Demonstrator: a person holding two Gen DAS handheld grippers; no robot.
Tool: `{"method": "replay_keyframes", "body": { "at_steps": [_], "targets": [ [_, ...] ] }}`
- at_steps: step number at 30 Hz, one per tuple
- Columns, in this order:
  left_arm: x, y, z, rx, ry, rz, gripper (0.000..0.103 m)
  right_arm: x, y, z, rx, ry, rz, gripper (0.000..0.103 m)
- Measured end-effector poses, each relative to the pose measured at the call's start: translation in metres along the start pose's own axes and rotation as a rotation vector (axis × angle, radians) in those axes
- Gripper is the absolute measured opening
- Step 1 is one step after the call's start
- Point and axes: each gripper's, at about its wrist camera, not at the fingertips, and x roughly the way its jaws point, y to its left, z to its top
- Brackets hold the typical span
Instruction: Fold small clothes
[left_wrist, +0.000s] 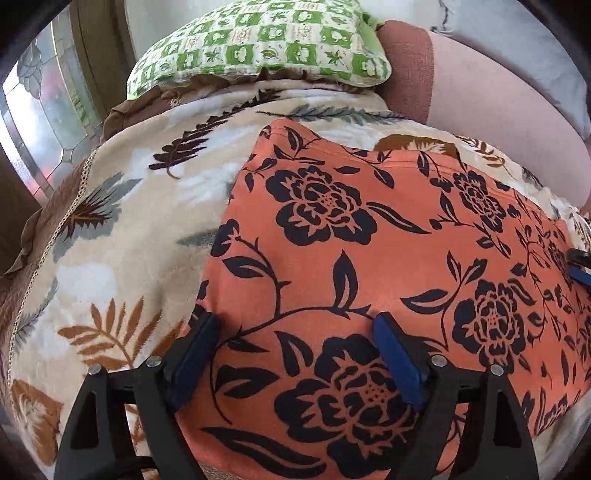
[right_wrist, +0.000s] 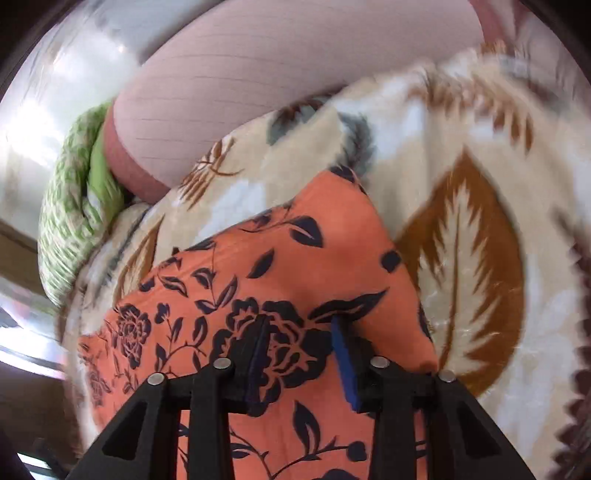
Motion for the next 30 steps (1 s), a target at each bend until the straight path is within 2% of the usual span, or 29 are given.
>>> {"method": "replay_keyframes", "body": {
  "at_steps": [3,5,7,9,11,12,14,15,17,20,22,23,26,30],
  "targets": [
    [-0.008,0.007,0.002,-0.053,0.017,-0.027,0.086,-0.021,-0.003,0.001,0.053,-0.025,0.057,0.039],
    [-0.018,0.01,0.002,-0.09,0.01,-0.056,0.086,-0.046,0.001,-0.007,0.009,-0.062,0.078,0.039],
    [-0.032,0.006,-0.002,-0.098,-0.003,-0.108,0.086,-0.065,0.003,-0.02,-0.037,-0.054,0.081,0.039],
    [-0.033,-0.001,-0.008,-0.087,0.027,-0.135,0.086,-0.087,0.001,-0.04,-0.068,-0.058,0.097,0.039],
    [-0.023,-0.006,-0.018,-0.084,0.09,-0.115,0.086,-0.095,-0.009,-0.066,-0.074,-0.031,0.078,0.039],
    [-0.018,-0.013,-0.023,-0.045,0.094,-0.072,0.086,-0.093,-0.013,-0.077,-0.072,-0.013,0.062,0.039],
    [-0.018,-0.03,-0.029,0.05,0.075,0.007,0.087,-0.078,-0.031,-0.096,-0.059,0.052,-0.013,0.039],
    [-0.022,-0.033,-0.032,0.067,0.063,0.019,0.087,-0.074,-0.04,-0.103,-0.046,0.058,-0.04,0.039],
    [-0.037,-0.03,-0.04,0.055,0.029,-0.014,0.087,-0.093,-0.043,-0.113,-0.024,0.022,-0.012,0.039],
    [-0.079,-0.009,-0.057,-0.05,-0.022,-0.145,0.087,-0.136,-0.039,-0.125,-0.019,0.001,0.082,0.039],
    [-0.105,0.002,-0.069,-0.077,-0.063,-0.192,0.087,-0.167,-0.034,-0.138,-0.061,-0.036,0.103,0.053],
    [-0.122,0.007,-0.075,-0.079,-0.092,-0.197,0.087,-0.176,-0.033,-0.143,-0.072,-0.05,0.106,0.061],
    [-0.163,0.018,-0.086,-0.05,-0.163,-0.199,0.087,-0.208,-0.035,-0.164,-0.089,-0.074,0.169,0.061],
    [-0.205,0.039,-0.098,-0.04,-0.208,-0.177,0.087,-0.234,-0.043,-0.194,-0.051,-0.084,0.249,0.061]
  ]
}}
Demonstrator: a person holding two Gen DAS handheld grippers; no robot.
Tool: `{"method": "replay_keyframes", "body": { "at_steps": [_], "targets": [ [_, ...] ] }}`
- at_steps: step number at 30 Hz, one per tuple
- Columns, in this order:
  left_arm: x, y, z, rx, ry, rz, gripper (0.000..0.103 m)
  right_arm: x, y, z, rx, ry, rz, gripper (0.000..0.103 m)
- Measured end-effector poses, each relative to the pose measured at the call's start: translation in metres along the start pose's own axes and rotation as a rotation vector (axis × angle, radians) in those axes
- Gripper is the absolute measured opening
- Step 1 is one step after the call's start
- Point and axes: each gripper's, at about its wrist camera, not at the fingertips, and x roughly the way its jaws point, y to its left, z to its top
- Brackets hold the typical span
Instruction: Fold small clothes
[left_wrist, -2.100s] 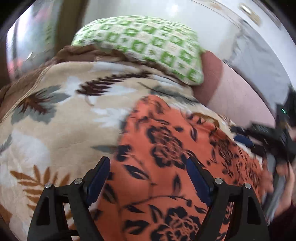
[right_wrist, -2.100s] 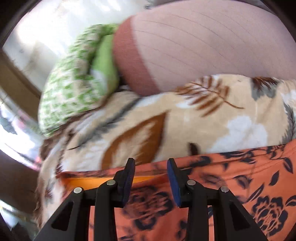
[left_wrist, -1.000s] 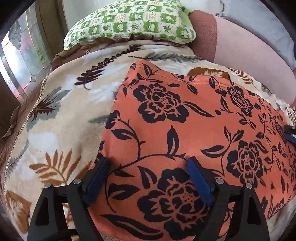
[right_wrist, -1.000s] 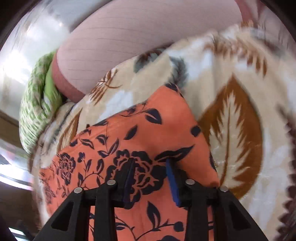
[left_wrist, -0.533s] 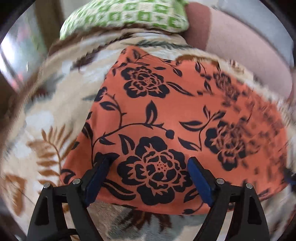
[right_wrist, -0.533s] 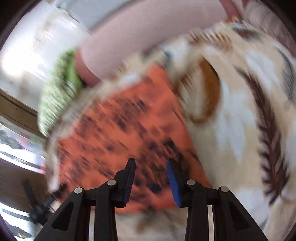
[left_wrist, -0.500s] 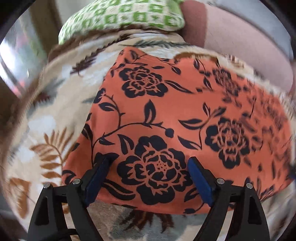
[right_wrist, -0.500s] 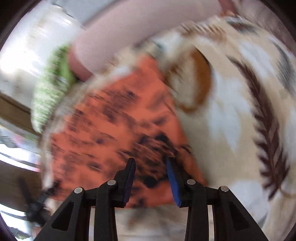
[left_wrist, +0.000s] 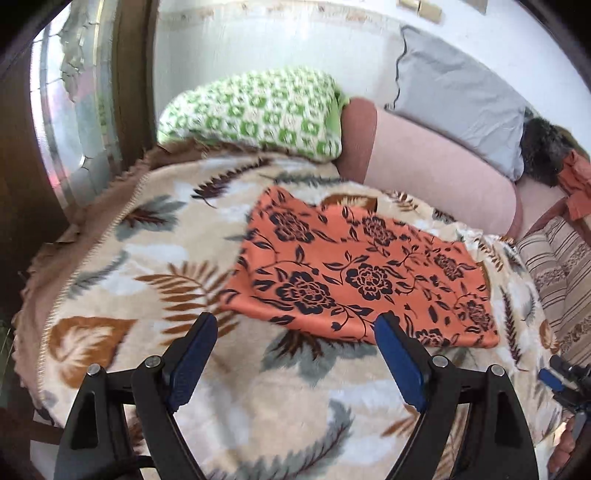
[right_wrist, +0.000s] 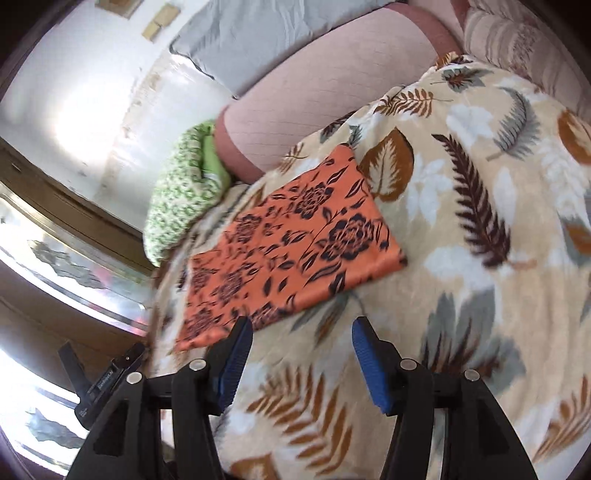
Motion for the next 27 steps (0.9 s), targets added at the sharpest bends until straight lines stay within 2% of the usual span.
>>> {"method": "replay_keyframes", "body": {
  "at_steps": [6,10,15,27],
  "targets": [
    [-0.044,0.027,-0.012,0.01,-0.032,0.044,0.087,-0.042,0.002,-0.025,-0.031,-0.031,0.013,0.061],
    [-0.042,0.04,-0.026,-0.022,0.007,0.021,0.087,-0.074,0.018,-0.03,-0.069,-0.063,0.023,0.061],
    [-0.038,0.052,-0.038,-0.061,0.047,-0.016,0.087,-0.09,0.038,-0.035,-0.102,-0.078,0.026,0.061],
    [-0.063,0.118,-0.043,-0.129,0.001,-0.017,0.087,-0.048,0.1,-0.052,-0.127,-0.025,0.057,0.061]
  ]
}}
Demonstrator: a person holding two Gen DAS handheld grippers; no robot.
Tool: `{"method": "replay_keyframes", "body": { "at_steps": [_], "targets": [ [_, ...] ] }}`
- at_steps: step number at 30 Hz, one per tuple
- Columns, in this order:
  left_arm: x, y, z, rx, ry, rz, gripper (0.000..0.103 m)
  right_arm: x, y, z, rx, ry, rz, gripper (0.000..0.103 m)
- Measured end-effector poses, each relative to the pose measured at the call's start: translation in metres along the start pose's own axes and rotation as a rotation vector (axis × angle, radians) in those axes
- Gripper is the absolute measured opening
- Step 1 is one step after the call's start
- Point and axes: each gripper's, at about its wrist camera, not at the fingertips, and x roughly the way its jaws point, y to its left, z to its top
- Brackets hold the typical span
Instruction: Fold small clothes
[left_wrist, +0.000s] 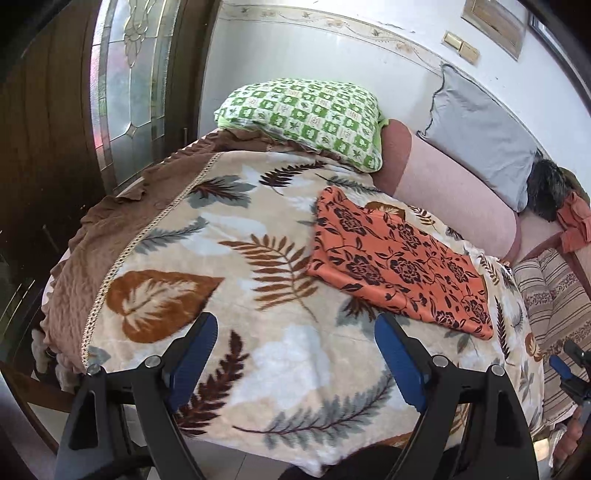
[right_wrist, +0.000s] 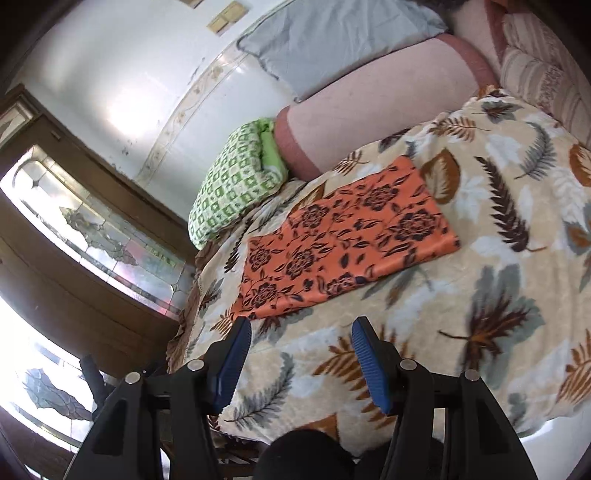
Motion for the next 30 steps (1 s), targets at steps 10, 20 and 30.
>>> {"method": "replay_keyframes", "body": {
  "at_steps": [10,20,30],
  "targets": [
    [0.029,-0.02,-0.005,0.08,0.048,-0.038,0.087,0.021,-0.021,0.009,0.054,-0.015,-0.061,0.061],
    [0.043,-0.072,-0.016,0.208,0.103,-0.114,0.087,0.001,-0.079,0.013,0.181,-0.082,-0.076,0.061],
    [0.022,-0.135,-0.003,0.321,0.015,-0.147,0.087,-0.009,-0.088,0.018,0.16,-0.11,-0.043,0.061]
  ]
}}
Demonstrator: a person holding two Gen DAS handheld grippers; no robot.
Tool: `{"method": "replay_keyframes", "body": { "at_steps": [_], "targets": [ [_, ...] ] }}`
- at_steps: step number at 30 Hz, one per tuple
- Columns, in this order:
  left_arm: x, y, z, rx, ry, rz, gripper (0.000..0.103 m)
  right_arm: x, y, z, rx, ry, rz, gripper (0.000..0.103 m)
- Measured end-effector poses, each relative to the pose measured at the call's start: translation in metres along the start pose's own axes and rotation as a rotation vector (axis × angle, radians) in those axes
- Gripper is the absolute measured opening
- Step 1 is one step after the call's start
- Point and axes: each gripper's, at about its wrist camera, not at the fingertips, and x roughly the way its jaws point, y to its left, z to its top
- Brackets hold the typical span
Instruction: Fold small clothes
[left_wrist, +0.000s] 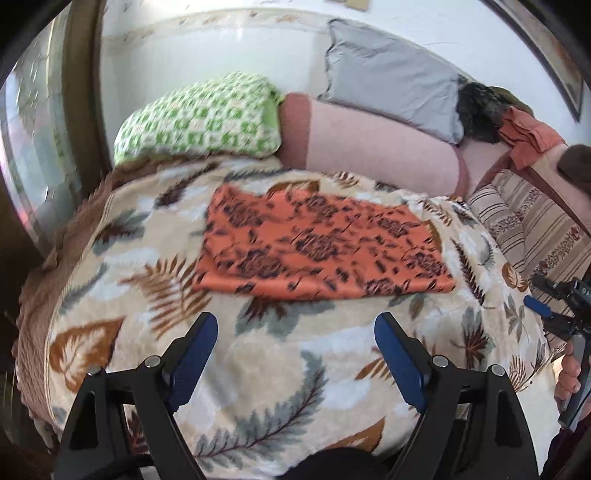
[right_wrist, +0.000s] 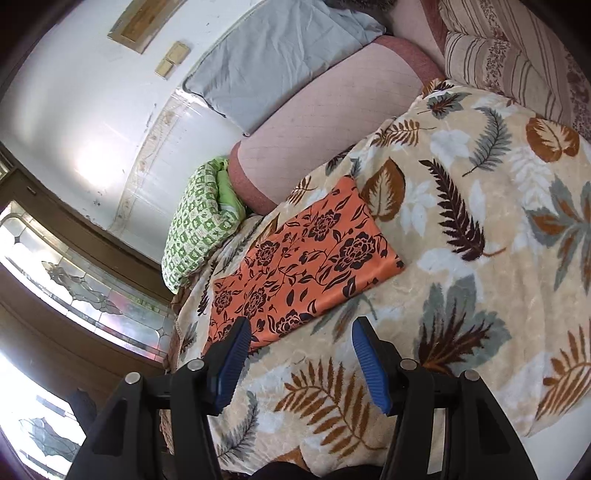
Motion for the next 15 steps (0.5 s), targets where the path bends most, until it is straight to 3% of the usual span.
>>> {"method": "replay_keyframes", "body": {
  "at_steps": [3,7,15],
  "targets": [
    [0.001,-0.012,0.006,0.01,-0.013,-0.006,0.087,-0.001,-0.008,0.001,0.002,0.008,0.0,0.061],
    [0.016,-0.019,0.003,0.022,0.033,0.025,0.087,0.001,-0.016,-0.001,-0.006,0.018,-0.011,0.061],
    [0.03,-0.011,0.0,0.0,0.059,0.073,0.087,0.013,-0.028,-0.001,-0.012,0.038,-0.027,0.061]
  ]
}}
